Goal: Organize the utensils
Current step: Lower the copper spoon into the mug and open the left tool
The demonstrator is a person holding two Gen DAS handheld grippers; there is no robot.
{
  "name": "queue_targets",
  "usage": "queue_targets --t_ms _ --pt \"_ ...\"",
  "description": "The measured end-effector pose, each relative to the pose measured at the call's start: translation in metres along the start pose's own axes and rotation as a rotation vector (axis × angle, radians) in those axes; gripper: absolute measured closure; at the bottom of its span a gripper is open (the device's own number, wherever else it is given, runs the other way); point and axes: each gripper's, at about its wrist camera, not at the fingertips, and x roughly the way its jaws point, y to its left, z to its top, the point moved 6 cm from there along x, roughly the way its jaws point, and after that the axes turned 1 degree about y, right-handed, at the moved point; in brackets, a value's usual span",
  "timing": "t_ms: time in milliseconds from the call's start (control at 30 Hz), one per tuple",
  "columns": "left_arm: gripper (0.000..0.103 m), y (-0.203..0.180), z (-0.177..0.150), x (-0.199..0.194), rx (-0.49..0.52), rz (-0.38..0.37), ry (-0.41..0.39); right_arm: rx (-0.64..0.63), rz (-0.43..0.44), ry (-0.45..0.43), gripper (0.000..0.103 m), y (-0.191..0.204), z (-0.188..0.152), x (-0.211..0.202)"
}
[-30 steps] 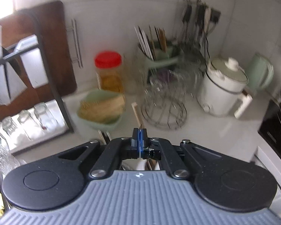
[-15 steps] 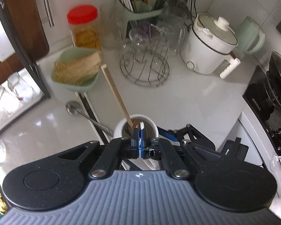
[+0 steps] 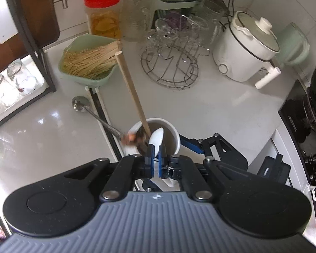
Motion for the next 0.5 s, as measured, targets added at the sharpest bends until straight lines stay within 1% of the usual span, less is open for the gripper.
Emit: queue_targets --t_ms 33,67,100,133,267,367,500 --pt "0.085 0.001 0.000 0.000 -0.013 0.000 -0.005 -0.002 0.004 -0.001 0.017 0.000 0.000 0.000" --pt "0.079 0.001 0.000 -0.001 -0.022 -0.001 -0.015 -0.004 0.009 -0.002 0.017 0.000 0.000 0.000" --pt "0.068 0.002 0.000 -0.003 -0.027 -0.003 -0.031 -0.005 0.013 -0.002 0.018 -0.001 0.000 0.000" --pt "0.065 0.002 0.000 -0.005 -0.034 -0.003 -0.050 -0.009 0.017 -0.003 0.018 -0.002 0.000 0.000" --pt "0.064 0.001 -0.002 -0.017 -0.057 -0.016 -0.132 -0.025 0.026 0.001 0.017 -0.001 0.000 0.000" --pt "0.064 0.002 -0.006 -0.030 -0.066 0.017 -0.207 -0.025 0.030 0.002 0.017 -0.001 0.000 0.000" --pt "0.064 0.011 -0.016 -0.049 -0.113 0.044 -0.307 -0.025 0.033 0.002 0.018 -0.002 0.000 0.000"
